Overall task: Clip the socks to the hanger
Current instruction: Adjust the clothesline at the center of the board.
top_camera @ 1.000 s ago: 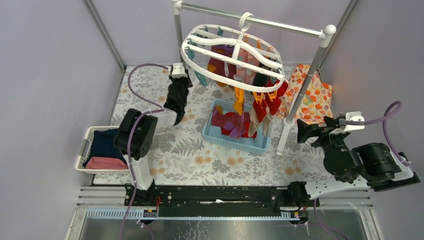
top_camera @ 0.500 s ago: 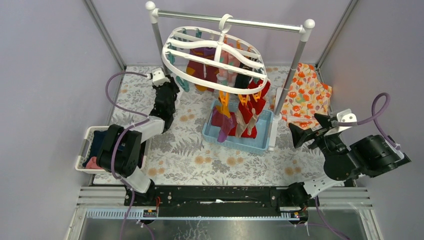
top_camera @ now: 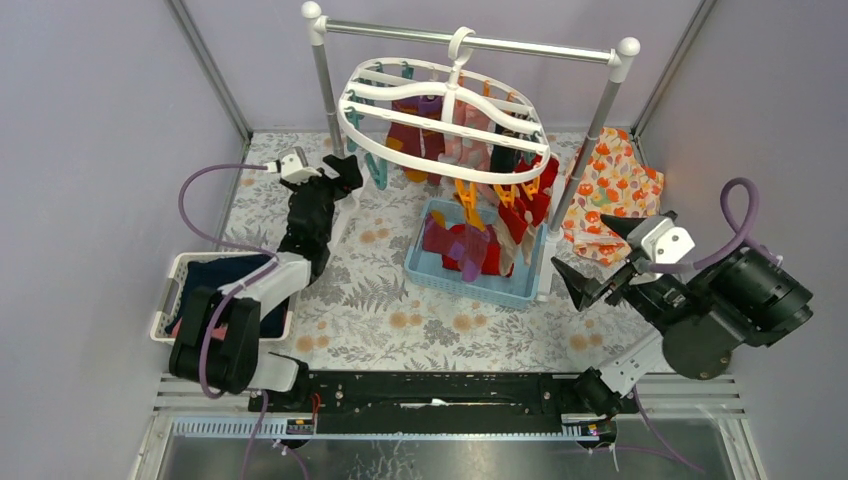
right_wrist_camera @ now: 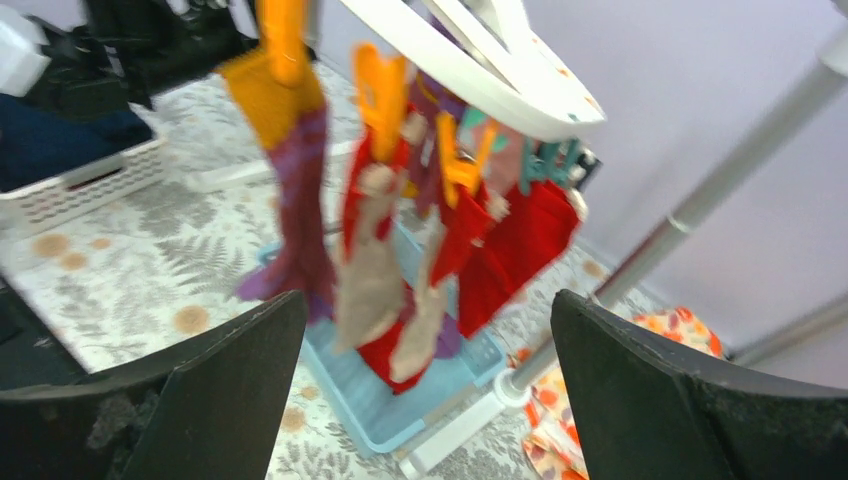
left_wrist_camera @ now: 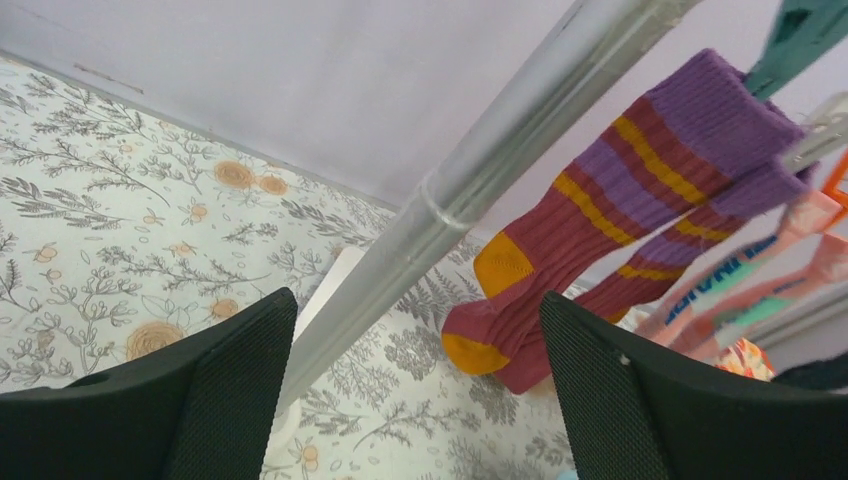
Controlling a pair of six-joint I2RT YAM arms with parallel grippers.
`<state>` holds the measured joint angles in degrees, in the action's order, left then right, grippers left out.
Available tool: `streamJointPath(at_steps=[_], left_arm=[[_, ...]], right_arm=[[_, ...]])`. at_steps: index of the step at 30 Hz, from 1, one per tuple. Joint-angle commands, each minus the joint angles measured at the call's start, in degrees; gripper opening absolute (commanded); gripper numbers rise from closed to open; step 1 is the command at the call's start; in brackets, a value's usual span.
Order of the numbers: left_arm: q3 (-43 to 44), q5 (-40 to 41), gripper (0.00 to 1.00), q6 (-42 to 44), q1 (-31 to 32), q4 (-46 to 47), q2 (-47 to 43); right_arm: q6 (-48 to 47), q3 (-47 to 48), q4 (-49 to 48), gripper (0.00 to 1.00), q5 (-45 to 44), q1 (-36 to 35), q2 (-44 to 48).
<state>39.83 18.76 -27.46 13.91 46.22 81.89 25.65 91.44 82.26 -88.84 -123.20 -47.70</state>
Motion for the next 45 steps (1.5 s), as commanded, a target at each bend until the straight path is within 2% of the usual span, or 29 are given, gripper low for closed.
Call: streamJointPath(at_steps=[1,7,9,12,15,18,19,20,21,22,23,24,25,26,28,29,31,34,38,43,45], left_arm=[[-4.4,-8.1,0.96,-3.1,-1.9,-1.6,-7.0],[-7.1,-19.1,0.99,-4.4,-4.1,-5.9,-15.2],[-7.7,-21.8,0.99,-4.4,-4.4,-7.0,-17.2],[-8.3,-23.6,0.99,-4.9,-4.8,-8.2,-19.9],[-8.2,-25.6,0.99,-5.0,-4.9,-9.8,-21.4],[-8.0,-27.1,0.99,-4.8,-5.0,-12.0,-23.2],[-8.1,-27.6,0.99,-4.9,-5.0,-12.2,-23.9],[-8.3,-28.3,0.99,-5.0,-5.0,-12.5,-24.5],[-8.4,-28.9,0.99,-5.4,-5.0,-12.7,-25.2],[-8.3,-29.7,0.99,-5.6,-5.0,-13.1,-26.0],[-8.1,-30.5,0.99,-5.7,-5.1,-13.7,-26.7],[-7.8,-31.4,0.99,-5.6,-5.2,-14.5,-27.4],[-7.3,-32.2,0.99,-5.3,-5.3,-15.7,-28.2],[-6.9,-32.9,0.99,-4.9,-5.4,-16.9,-29.1],[-6.1,-34.3,0.99,-4.1,-5.5,-19.1,-30.8],[-5.8,-34.8,0.99,-4.0,-5.5,-19.9,-31.4],[-5.3,-36.2,0.99,-4.1,-5.6,-20.9,-32.2],[-3.6,-38.9,0.99,-4.4,-5.7,-23.5,-32.1],[-0.2,-40.5,0.99,-4.0,-5.7,-30.6,-31.4],[1.7,-41.3,0.99,-0.5,-6.4,-36.3,-33.4],[2.6,-41.6,0.99,1.7,-6.7,-38.9,-34.2]], right_arm=[[-8.4,12.1,1.3,1.00,-11.6,-10.0,-5.2],[-27.2,40.2,1.7,1.00,-11.4,-23.8,-18.6],[-35.6,46.1,-2.4,1.00,-11.2,-27.3,-21.9],[-41.8,49.3,-7.0,1.00,-10.9,-30.9,-24.5],[-39.3,51.6,-7.5,1.00,-10.8,-31.1,-24.6],[-38.2,46.0,-14.6,1.00,-8.2,-31.2,-19.4],[-42.5,40.6,-21.6,1.00,-4.7,-31.1,-16.2],[-51.0,33.0,-36.3,1.00,0.2,-31.0,-12.3],[-68.7,18.7,-62.5,1.00,6.5,-30.3,-7.0],[-89.5,4.9,-105.3,1.00,12.4,-28.9,-1.3],[-100.5,0.5,-114.3,1.00,15.7,-27.7,-1.9],[-109.4,1.3,-123.0,1.00,15.3,-27.3,-4.6],[-125.3,-0.3,-143.6,1.00,17.2,-27.0,-8.0],[-141.4,0.1,-158.7,1.00,21.1,-26.1,-12.2],[-167.7,7.1,-178.7,1.00,31.0,-25.6,-22.5],[-171.5,10.1,-179.8,1.00,33.6,-24.1,-25.5],[-172.6,13.5,-179.7,1.00,37.1,-15.0,-29.5],[-176.6,26.2,-179.8,1.00,35.3,-4.5,-36.1],[-177.4,24.6,-179.7,1.00,33.2,14.3,-36.5],[-174.4,23.8,-177.8,1.00,31.3,29.8,-35.3],[-168.8,21.3,-173.4,1.00,28.6,36.3,-33.1]])
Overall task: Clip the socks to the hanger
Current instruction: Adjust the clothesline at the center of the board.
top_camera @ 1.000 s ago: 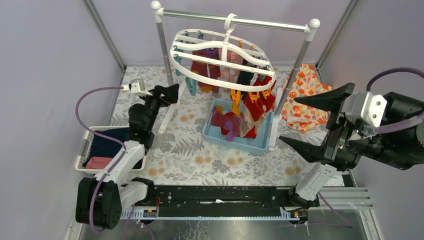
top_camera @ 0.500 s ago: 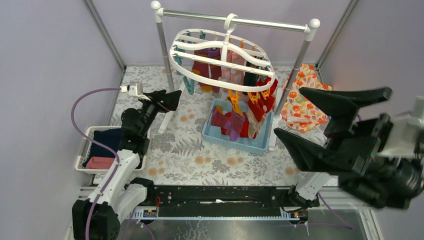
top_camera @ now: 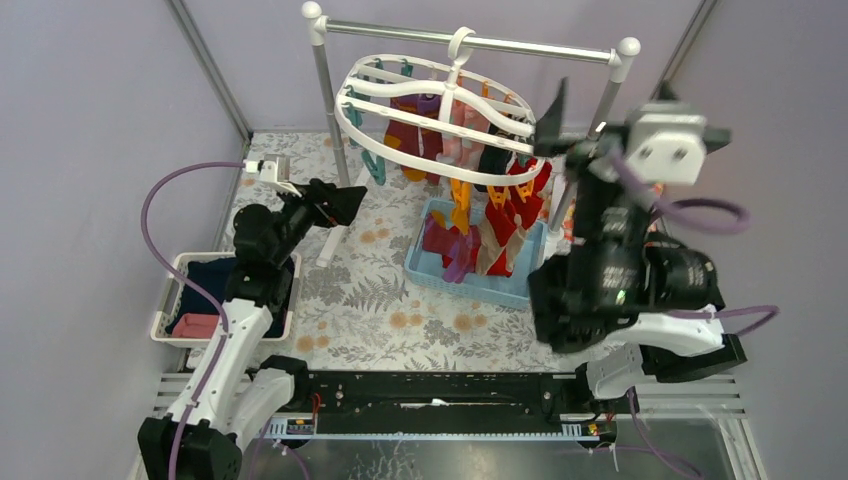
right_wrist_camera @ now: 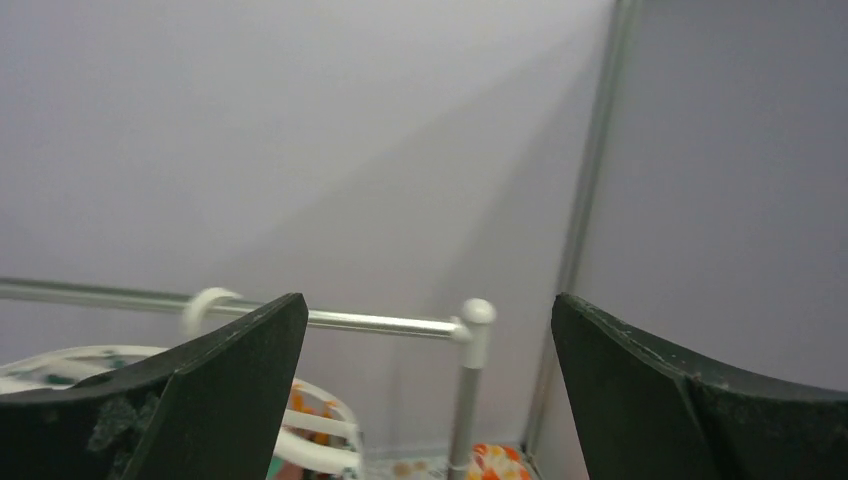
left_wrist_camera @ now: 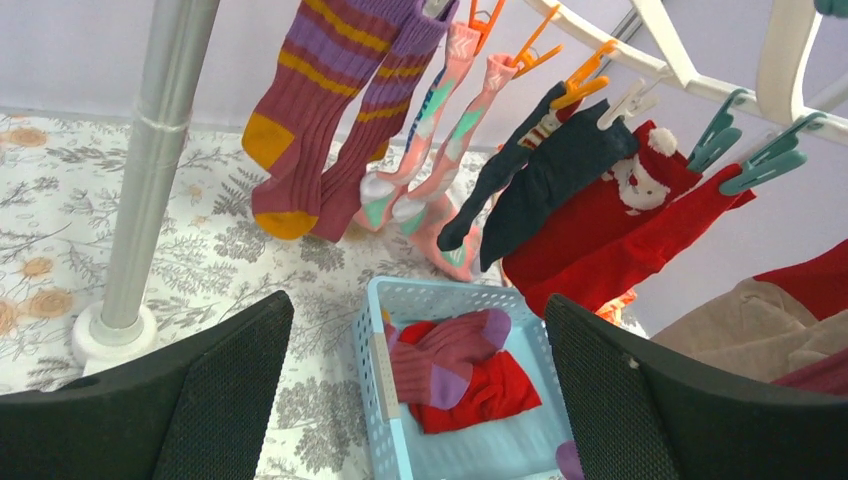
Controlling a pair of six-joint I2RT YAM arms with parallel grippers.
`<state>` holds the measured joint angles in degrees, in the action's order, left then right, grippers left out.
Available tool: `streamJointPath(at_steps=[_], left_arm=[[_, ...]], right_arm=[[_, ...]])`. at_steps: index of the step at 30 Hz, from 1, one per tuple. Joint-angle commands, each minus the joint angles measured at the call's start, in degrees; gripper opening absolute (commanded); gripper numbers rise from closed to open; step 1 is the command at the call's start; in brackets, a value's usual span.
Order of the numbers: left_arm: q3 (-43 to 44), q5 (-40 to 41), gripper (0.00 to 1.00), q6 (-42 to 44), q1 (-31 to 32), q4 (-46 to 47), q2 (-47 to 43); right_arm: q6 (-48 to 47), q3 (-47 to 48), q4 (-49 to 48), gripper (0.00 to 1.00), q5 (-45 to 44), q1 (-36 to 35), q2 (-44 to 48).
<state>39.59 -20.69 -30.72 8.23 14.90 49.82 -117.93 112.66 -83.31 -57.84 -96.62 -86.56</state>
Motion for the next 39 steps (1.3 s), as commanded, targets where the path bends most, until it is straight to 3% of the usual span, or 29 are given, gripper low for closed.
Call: streamJointPath(at_steps=[1,6,9,11,15,17,23,25,29,30,33,36,39], left_arm=[[3.3,-2.3,0.99,6.0,-1.0,-8.7,-2.4],[3.1,-3.4,0.99,7.6,-1.1,-10.6,-3.0],[2.8,-3.6,0.99,8.9,-1.2,-11.4,-4.2],[2.5,-4.0,0.99,10.4,-1.2,-11.8,-4.6],[1.4,-6.8,0.99,9.6,-1.5,-10.4,-4.0],[1.5,-7.2,0.99,9.5,-1.6,-10.4,-3.9],[0.2,-6.3,0.99,9.3,-1.6,-11.0,-5.7],[0.0,-6.2,0.99,9.6,-1.6,-11.4,-6.3],[-0.4,-5.2,0.99,10.8,-1.6,-13.0,-7.5],[-0.7,-4.8,0.99,11.2,-1.6,-13.4,-7.9],[-1.3,-4.1,0.99,11.6,-1.5,-13.7,-8.4],[-1.2,-5.4,0.99,10.9,-1.6,-13.0,-7.6],[-0.7,-6.4,0.99,10.7,-1.5,-12.9,-6.8]], right_arm=[[-20.7,-1.9,-4.0,1.00,-4.4,13.0,7.3],[24.8,-18.0,32.4,1.00,-12.3,35.9,16.1],[32.7,-26.9,32.0,1.00,-12.6,37.0,22.2],[39.3,-31.6,38.4,1.00,-13.5,36.9,28.8],[70.0,-37.3,72.2,1.00,-12.6,36.9,39.6],[81.5,-41.4,80.4,1.00,-10.9,36.9,43.6],[89.9,-54.6,82.9,0.94,-7.9,37.4,47.1],[92.8,-55.4,85.7,0.90,-4.4,41.6,45.4],[106.9,-54.3,95.6,0.83,17.6,69.4,39.7],[108.8,-54.6,95.9,0.80,21.3,72.9,39.1],[109.0,-57.5,89.7,0.78,21.0,73.6,42.4],[108.6,-57.4,90.4,0.77,19.7,73.8,41.7],[113.7,-59.8,90.1,0.61,24.7,75.1,40.1]])
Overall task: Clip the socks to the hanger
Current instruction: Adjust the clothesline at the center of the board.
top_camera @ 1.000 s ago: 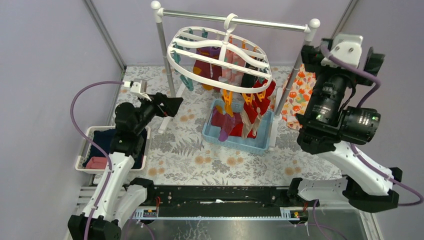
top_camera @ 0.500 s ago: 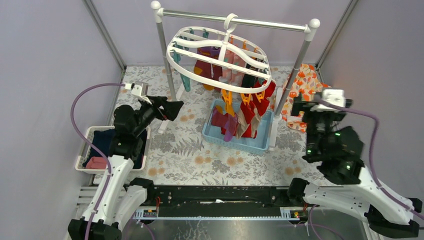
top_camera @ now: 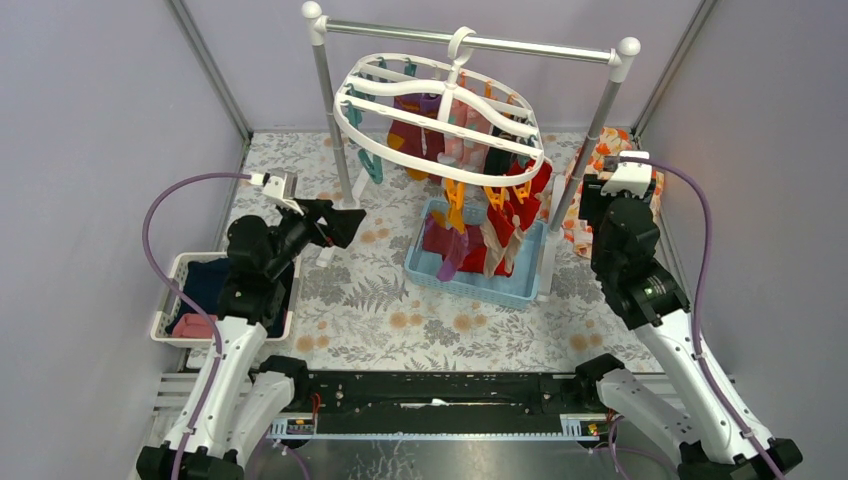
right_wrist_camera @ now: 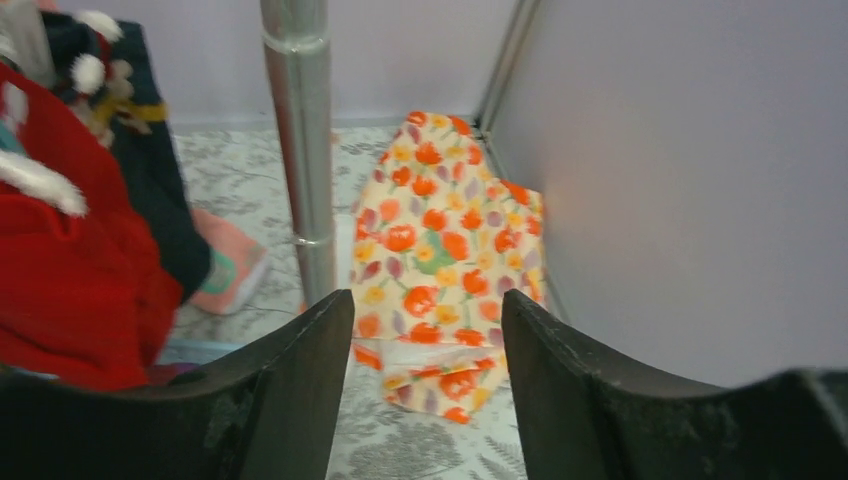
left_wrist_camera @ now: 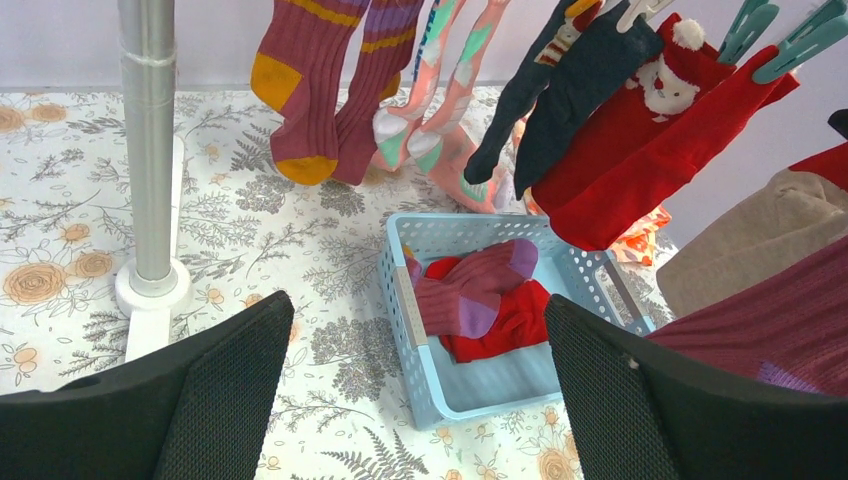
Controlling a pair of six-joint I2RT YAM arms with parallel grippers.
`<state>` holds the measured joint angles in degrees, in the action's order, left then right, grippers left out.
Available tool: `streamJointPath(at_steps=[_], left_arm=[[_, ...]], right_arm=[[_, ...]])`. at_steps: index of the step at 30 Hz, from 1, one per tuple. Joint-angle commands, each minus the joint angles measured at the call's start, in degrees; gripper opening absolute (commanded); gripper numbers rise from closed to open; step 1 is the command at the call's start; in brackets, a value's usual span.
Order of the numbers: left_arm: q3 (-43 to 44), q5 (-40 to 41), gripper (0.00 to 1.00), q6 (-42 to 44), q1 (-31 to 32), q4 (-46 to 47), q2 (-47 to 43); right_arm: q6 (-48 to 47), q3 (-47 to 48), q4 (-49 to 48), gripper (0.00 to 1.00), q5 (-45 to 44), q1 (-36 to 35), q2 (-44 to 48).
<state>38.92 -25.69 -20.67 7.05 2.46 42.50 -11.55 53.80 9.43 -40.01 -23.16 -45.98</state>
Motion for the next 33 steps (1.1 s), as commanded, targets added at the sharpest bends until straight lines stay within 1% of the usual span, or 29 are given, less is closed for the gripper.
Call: streamJointPath(at_steps=[1,2,3,5,7,11,14,17,22,28,31,33], left_arm=[[-0.1,-1.3,0.99,0.7,-0.4,-0.6,0.5],[-0.2,-1.1,0.99,0.9,-0.4,-0.8,0.3],[-0.3,-0.9,0.99,1.1,-0.4,-1.1,0.1],[-0.4,-0.6,0.99,1.4,-0.4,-1.6,-0.2],[-0.5,-0.6,0.99,1.3,-0.3,-1.7,-0.2],[-0.4,-1.1,0.99,1.2,-0.2,-1.5,0.3],[-0.5,-0.8,0.99,1.3,-0.1,-1.7,0.1],[-0.5,-0.4,0.99,1.5,-0.1,-1.9,-0.1],[-0.4,-0.6,0.99,1.5,-0.1,-1.9,-0.1],[-0.6,-1.1,0.99,1.3,0.0,-1.6,0.4],[-0.6,-1.2,0.99,1.1,0.0,-1.5,0.5],[-0.5,-1.3,0.99,1.0,0.0,-1.4,0.6]], right_arm=[[9.4,-2.5,-3.7,0.53,8.7,2.9,-1.0],[12.7,-4.2,-5.0,0.46,12.5,4.7,-1.6],[15.1,-5.7,-6.2,0.45,16.3,7.5,-2.1],[19.4,-7.4,-7.5,0.37,24.2,14.4,-3.6],[21.4,-8.2,-8.6,0.32,29.0,18.5,-4.9],[24.2,-9.1,-13.1,0.30,33.6,22.5,-7.5],[28.1,-9.5,-17.9,0.27,41.8,26.0,-11.3],[31.5,-10.4,-23.2,0.24,48.4,26.7,-14.3],[32.3,-12.3,-24.3,0.16,54.5,26.8,-14.4],[33.0,-14.8,-23.9,0.08,59.1,26.8,-13.8],[34.0,-17.0,-24.1,0.06,60.4,26.8,-12.6],[34.1,-18.4,-25.6,0.06,59.7,26.8,-12.5]])
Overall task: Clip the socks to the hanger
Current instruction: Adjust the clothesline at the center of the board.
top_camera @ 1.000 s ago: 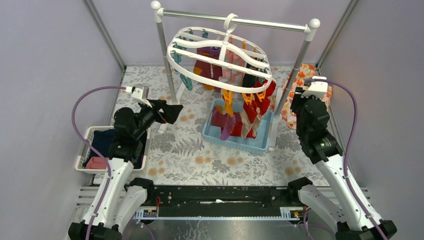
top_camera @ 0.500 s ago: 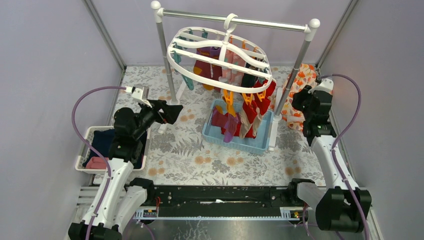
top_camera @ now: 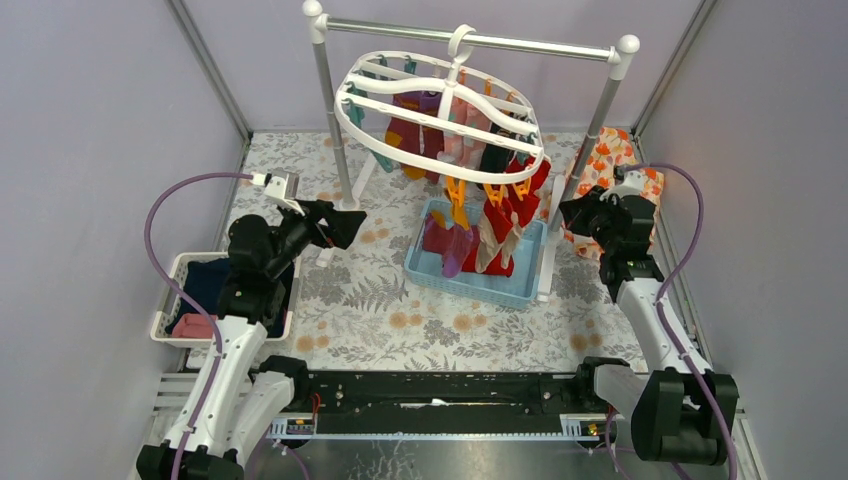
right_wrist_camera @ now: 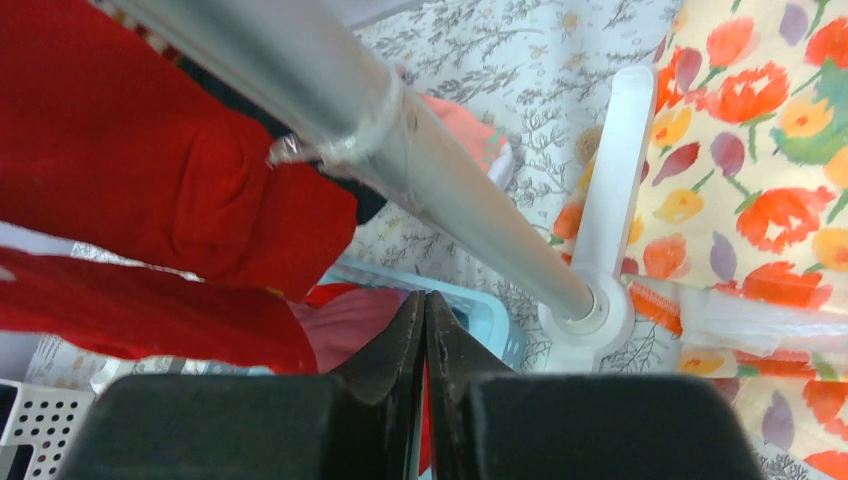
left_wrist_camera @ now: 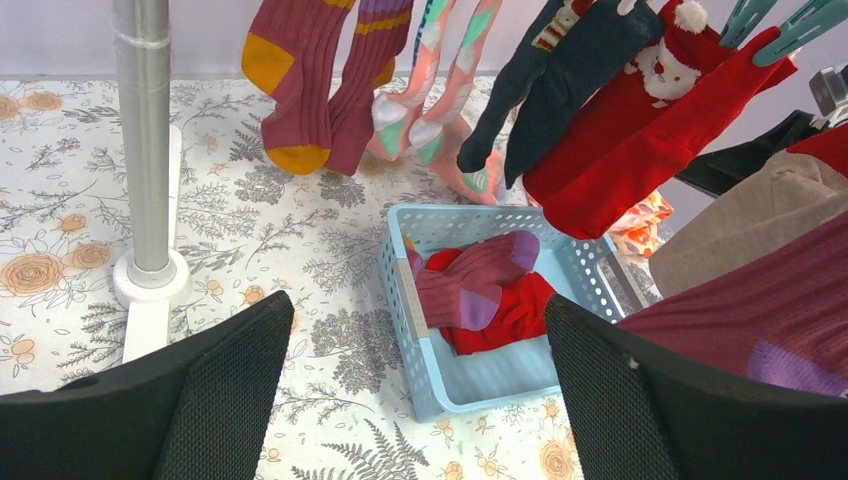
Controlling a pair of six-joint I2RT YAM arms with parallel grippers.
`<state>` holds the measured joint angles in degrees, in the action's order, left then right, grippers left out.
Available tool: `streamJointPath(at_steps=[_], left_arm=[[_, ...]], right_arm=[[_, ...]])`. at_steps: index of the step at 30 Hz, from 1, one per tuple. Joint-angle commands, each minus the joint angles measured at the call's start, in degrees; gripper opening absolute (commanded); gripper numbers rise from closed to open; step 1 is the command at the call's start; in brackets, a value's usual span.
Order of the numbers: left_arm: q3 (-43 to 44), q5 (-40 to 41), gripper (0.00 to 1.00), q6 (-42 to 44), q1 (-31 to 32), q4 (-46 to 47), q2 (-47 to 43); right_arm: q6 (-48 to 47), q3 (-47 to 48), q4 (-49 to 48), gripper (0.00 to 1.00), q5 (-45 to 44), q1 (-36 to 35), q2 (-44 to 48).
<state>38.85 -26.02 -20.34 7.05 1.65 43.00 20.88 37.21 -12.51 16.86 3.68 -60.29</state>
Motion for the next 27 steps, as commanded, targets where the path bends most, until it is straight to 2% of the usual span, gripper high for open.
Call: streamJointPath(at_steps=[1,6,10,15,27], left_arm=[[-0.5,-1.2,0.99,0.5,0.0,-0.5,0.2],[-0.8,-1.8,0.99,-0.1,0.0,0.4,0.2],[-1.1,-2.4,0.99,-0.4,0.0,0.9,0.3],[-1.0,-3.5,0.99,-1.3,0.0,1.9,1.1],[-1.8,-7.1,0.99,-3.4,0.0,5.5,2.4]], right_arm=[[1.3,-1.8,-3.9,0.06,1.8,-0.1,1.4],[1.8,1.4,-8.3,0.07,1.3,-0.1,-5.6],[0.3,5.5,-8.0,0.08,-4.6,0.1,-10.7],[-1.3,10.0,-8.2,0.09,-7.0,1.3,-14.7],[-3.0,18.3,-9.9,0.13,-7.2,6.2,-24.7]])
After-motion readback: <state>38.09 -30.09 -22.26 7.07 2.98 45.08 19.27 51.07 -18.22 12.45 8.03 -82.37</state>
